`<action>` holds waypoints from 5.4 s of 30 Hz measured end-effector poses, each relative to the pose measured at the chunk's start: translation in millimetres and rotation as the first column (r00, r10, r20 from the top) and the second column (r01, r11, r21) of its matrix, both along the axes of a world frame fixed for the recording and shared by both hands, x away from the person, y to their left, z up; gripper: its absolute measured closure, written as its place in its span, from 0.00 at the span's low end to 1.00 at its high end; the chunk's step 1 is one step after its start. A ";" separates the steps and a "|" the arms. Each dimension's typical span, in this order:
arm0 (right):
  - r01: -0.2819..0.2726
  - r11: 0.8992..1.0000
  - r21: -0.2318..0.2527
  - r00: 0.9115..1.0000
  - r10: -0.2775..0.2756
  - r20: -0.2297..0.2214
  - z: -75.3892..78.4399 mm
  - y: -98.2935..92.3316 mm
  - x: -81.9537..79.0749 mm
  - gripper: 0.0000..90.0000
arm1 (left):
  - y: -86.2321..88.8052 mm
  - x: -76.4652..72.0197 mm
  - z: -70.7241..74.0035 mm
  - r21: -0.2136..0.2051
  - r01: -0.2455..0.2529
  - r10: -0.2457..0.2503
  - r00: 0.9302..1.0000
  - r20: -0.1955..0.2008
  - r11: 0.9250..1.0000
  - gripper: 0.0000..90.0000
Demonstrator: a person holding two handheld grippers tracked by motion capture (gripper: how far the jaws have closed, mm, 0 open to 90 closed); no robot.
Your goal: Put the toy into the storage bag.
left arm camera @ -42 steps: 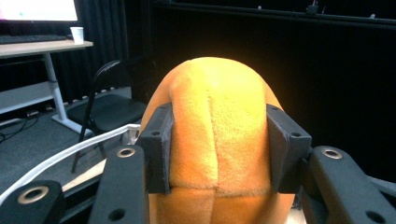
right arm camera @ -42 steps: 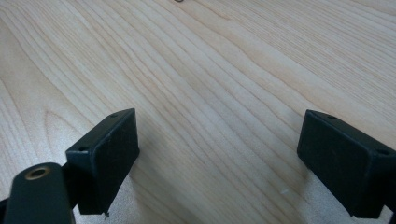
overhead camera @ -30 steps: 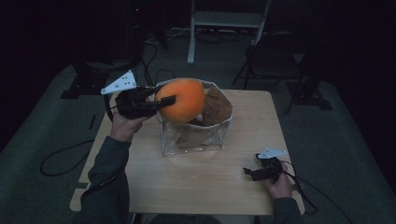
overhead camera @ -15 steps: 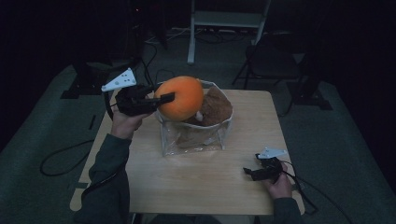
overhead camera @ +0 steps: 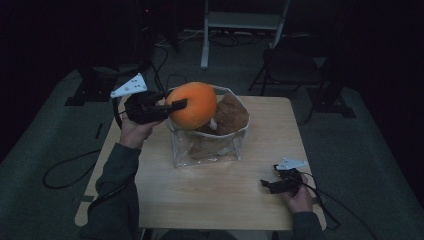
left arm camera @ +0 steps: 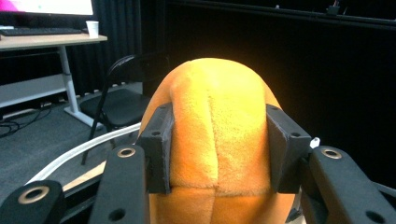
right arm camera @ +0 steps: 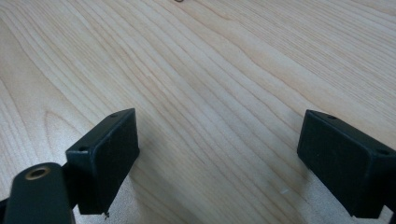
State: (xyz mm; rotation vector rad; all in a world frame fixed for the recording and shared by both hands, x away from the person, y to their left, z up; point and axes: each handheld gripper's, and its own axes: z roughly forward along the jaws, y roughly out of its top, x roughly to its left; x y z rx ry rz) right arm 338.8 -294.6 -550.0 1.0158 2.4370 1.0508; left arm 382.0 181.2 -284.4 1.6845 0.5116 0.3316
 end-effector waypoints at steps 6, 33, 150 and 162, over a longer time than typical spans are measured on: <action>0.000 1.000 0.000 1.000 0.000 0.000 0.0 0.0 0.0 0.13 | 0.0 2.8 -2.1 -0.002 -0.007 0.007 1.000 -0.008 1.000 0.58; 0.000 1.000 0.000 1.000 0.000 0.000 0.0 0.0 0.0 0.13 | 3.4 15.4 -9.2 -0.008 -0.052 0.052 0.998 -0.032 0.999 0.58; 0.000 1.000 -0.001 1.000 0.000 0.002 -0.1 0.0 0.1 0.13 | -2.3 38.6 -54.8 0.056 -0.094 0.100 0.986 -0.131 0.994 0.58; 0.000 1.000 0.000 1.000 0.000 0.001 -0.1 0.0 0.0 0.13 | -2.9 40.2 -59.8 0.064 -0.091 0.100 0.983 -0.151 0.994 0.57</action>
